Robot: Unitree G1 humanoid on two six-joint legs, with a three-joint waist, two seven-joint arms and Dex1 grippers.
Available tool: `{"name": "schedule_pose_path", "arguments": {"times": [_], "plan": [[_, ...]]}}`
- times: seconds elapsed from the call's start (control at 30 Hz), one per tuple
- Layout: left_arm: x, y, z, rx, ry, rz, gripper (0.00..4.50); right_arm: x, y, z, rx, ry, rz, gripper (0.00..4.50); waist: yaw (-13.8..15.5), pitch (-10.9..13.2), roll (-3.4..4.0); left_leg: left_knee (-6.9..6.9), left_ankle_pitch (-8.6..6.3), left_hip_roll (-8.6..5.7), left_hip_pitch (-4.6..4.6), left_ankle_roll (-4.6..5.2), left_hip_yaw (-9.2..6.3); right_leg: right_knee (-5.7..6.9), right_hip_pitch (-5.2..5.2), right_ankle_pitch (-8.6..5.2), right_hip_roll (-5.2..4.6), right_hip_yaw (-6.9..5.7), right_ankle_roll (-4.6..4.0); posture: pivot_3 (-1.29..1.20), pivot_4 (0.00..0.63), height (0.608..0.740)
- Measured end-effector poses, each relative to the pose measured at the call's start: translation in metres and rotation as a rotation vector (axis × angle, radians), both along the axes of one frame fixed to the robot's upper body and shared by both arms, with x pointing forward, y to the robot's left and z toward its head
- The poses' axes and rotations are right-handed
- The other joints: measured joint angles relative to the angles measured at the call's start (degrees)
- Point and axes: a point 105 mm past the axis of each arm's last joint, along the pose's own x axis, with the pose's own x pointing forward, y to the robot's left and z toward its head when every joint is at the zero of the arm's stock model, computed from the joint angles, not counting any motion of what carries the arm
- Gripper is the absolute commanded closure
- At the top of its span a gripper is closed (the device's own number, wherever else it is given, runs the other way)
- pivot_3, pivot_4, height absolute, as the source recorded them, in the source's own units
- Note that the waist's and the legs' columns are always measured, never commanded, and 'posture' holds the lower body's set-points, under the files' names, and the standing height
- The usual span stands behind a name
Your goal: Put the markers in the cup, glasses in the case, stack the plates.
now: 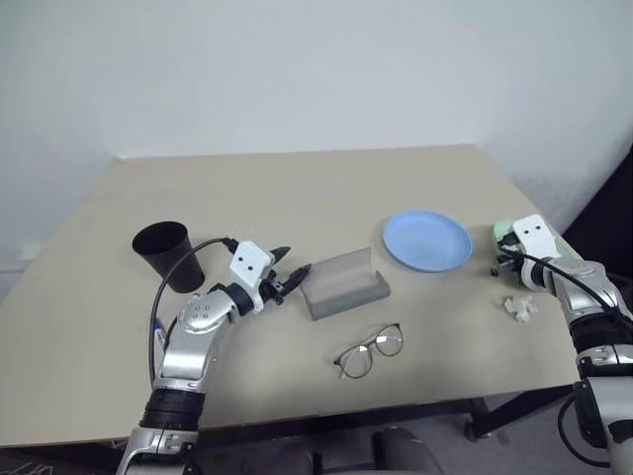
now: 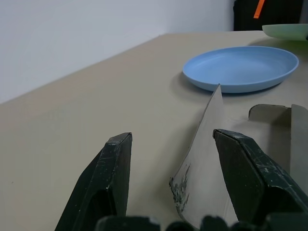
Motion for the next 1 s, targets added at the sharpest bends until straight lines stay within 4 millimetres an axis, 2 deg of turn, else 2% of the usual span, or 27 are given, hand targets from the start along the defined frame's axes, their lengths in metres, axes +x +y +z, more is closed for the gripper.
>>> {"name": "schedule_pose_path", "arguments": {"times": [0.13,0.23,0.33,0.43,0.57,0.73,1.0], "plan": [[0.0,-0.001,0.0,-0.003,0.0,-0.001,1.68,0.007,0.032,0.034,0.002,-0.122,0.175,4.47,-0.1,0.0,0.14,-0.01,0.0,0.01,0.0,0.0,-0.01,0.02,-0.03,0.01,0.01,-0.01,0.01,0.0,0.0,0.74],[0.001,-0.001,-0.001,-0.003,0.005,0.001,1.68,0.003,0.063,0.054,-0.014,-0.199,0.35,4.47,0.1,0.0,0.14,-0.01,0.0,0.02,-0.01,0.0,-0.06,0.01,-0.03,0.01,0.01,-0.04,0.01,0.0,0.0,0.74],[0.001,0.0,-0.004,-0.004,0.013,0.004,1.68,-0.006,0.096,0.052,-0.041,-0.205,0.522,4.47,0.1,0.0,0.14,-0.01,0.0,0.0,-0.03,0.0,-0.06,-0.01,-0.02,0.01,0.0,-0.05,0.01,0.0,0.0,0.74],[0.002,-0.002,-0.003,-0.009,0.011,0.002,1.68,-0.009,0.118,0.036,-0.048,-0.171,0.6,4.47,0.2,0.0,0.14,0.02,0.0,-0.01,-0.02,0.0,-0.05,0.0,-0.03,0.02,-0.02,-0.04,0.01,0.0,0.0,0.74],[0.003,-0.004,0.0,-0.011,0.0,-0.005,1.68,-0.003,0.122,0.018,-0.056,-0.126,0.605,4.47,0.2,0.0,0.15,0.02,0.0,-0.01,-0.03,-0.01,-0.04,0.01,-0.06,0.13,-0.02,-0.05,-0.16,0.0,0.0,0.74],[0.005,-0.008,-0.001,-0.017,0.006,-0.015,1.68,0.012,0.125,0.016,-0.067,-0.135,0.597,4.47,0.1,0.0,0.15,-0.05,0.0,0.0,-0.01,-0.01,-0.05,0.01,-0.09,0.24,-0.02,-0.07,-0.34,0.0,0.0,0.74],[0.005,-0.009,-0.001,-0.017,0.006,-0.016,1.68,0.01,0.139,0.002,-0.072,-0.088,0.678,4.47,0.1,0.0,0.16,-0.05,0.0,0.0,-0.03,-0.01,-0.07,0.01,-0.11,0.25,-0.02,-0.07,-0.35,0.0,0.0,0.74]]}}
